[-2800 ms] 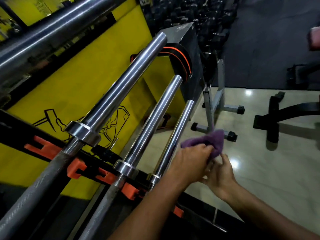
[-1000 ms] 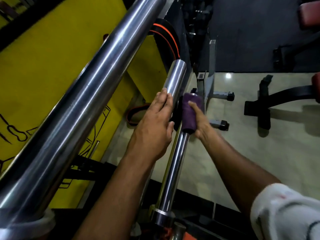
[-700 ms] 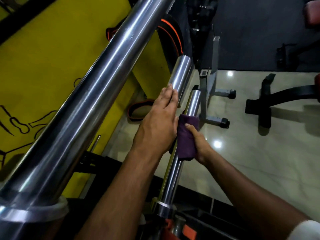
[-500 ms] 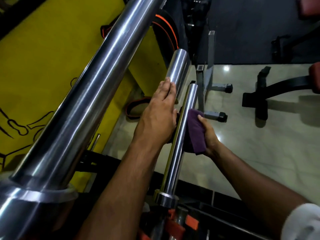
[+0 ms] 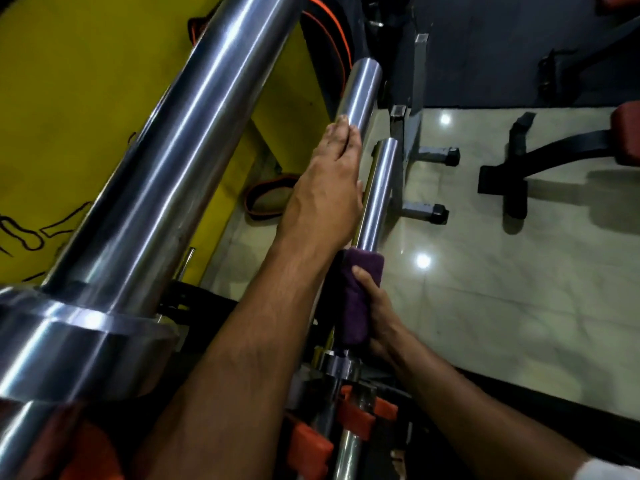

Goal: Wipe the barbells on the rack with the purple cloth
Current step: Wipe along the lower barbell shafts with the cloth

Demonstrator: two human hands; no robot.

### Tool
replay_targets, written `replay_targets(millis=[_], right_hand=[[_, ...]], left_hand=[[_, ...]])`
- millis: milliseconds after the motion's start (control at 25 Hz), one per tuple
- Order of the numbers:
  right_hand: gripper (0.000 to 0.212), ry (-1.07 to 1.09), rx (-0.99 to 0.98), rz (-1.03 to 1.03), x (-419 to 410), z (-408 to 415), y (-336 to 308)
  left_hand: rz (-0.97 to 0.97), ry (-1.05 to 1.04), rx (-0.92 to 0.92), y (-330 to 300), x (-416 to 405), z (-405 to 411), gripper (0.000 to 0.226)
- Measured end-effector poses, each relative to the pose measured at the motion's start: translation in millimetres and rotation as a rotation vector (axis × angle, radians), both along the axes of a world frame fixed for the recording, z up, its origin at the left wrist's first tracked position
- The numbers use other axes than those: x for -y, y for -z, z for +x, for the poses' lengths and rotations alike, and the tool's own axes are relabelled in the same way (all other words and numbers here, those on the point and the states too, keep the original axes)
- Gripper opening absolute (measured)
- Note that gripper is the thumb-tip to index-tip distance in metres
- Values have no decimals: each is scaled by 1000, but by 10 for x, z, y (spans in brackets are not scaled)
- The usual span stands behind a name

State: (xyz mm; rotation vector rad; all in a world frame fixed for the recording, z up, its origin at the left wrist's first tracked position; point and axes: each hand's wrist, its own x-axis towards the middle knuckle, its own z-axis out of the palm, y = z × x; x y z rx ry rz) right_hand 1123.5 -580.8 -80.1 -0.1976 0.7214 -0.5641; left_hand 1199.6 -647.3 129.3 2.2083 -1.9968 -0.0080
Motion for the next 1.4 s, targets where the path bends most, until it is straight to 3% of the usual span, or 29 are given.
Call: replay_targets(millis=[120,240,360,480,720,840,1000,1200,1280,1400], right_hand=[[50,138,-136,-151,667,48,-70],[69,200,-201,-157,1562,82,-147],[86,202,-198,-171,1789,92,-73],[84,184,-180,-134,1284,66,-4],[36,167,-99,-146,-373,-6,-14],[53,112,-210,-211,-158,-23,-77],[44,210,-237,-186,623,33,-117],[38,151,-105,-169,-130,2,-53],[48,145,-109,-174,-236,6,23],[90,190,-99,-148,-171,50,51]], left_hand=[[11,-5,10,33,-4,7,72],[12,-7,-26,52,30,13,73],[-2,-11,-27,63,18,0,72],[17,7,-17,44,13,14,71],[42,-17,-24,27,20,5,72],[49,4,-33,28,12,14,71],[36,9,-29,59,22,33,71],[24,8,-28,64,33,39,72],[24,0,-18,81,28,33,72],[13,3,11,98,49,38,71]])
